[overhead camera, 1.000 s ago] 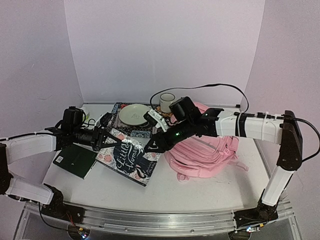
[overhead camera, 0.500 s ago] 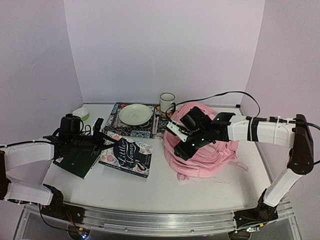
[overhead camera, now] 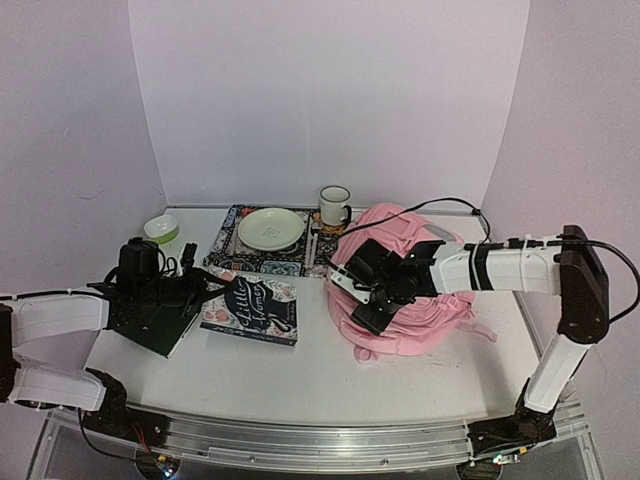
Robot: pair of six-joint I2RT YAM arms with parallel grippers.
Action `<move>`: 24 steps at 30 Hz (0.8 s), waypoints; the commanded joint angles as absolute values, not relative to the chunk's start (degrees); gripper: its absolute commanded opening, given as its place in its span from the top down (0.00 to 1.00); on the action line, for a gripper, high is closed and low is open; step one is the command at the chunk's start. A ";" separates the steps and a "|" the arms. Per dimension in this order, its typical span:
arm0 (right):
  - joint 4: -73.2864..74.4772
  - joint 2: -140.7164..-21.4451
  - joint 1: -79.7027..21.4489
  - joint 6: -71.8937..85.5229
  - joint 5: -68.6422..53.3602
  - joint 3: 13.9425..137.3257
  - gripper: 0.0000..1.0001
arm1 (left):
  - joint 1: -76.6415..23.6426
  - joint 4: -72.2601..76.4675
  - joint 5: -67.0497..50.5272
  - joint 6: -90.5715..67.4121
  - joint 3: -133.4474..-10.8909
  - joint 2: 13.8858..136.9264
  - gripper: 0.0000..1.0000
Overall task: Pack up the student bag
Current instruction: Open the largest pocket of the student bag.
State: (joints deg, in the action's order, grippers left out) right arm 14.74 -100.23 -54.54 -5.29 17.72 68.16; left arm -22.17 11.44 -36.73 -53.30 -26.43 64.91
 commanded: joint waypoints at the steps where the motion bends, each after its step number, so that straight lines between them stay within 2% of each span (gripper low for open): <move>1: 18.19 -102.17 -54.65 -5.77 23.27 67.86 0.34 | -22.06 21.03 -38.42 -56.18 -26.83 64.51 1.00; 10: 19.82 -107.00 -56.87 -6.04 26.32 70.00 0.33 | -22.06 23.72 -39.72 -58.39 -26.16 64.71 1.00; 13: 21.00 -107.93 -56.93 -5.09 30.72 70.89 0.38 | -22.10 24.48 -40.09 -59.20 -25.86 64.63 1.00; 14: 21.53 -107.69 -56.89 -4.76 31.05 71.33 0.41 | -22.14 24.66 -40.35 -59.42 -25.78 64.54 1.00; 17: 23.02 -105.28 -57.28 -3.72 30.60 73.17 0.59 | -22.15 25.27 -40.52 -60.23 -25.63 64.29 1.00; 22: 25.30 -101.08 -58.33 -2.06 30.44 76.74 0.98 | -22.64 26.60 -40.86 -61.59 -25.91 64.61 1.00; 24: 26.48 -100.03 -58.78 -0.77 30.45 78.32 1.00 | -23.08 27.33 -41.28 -62.51 -26.10 65.22 1.00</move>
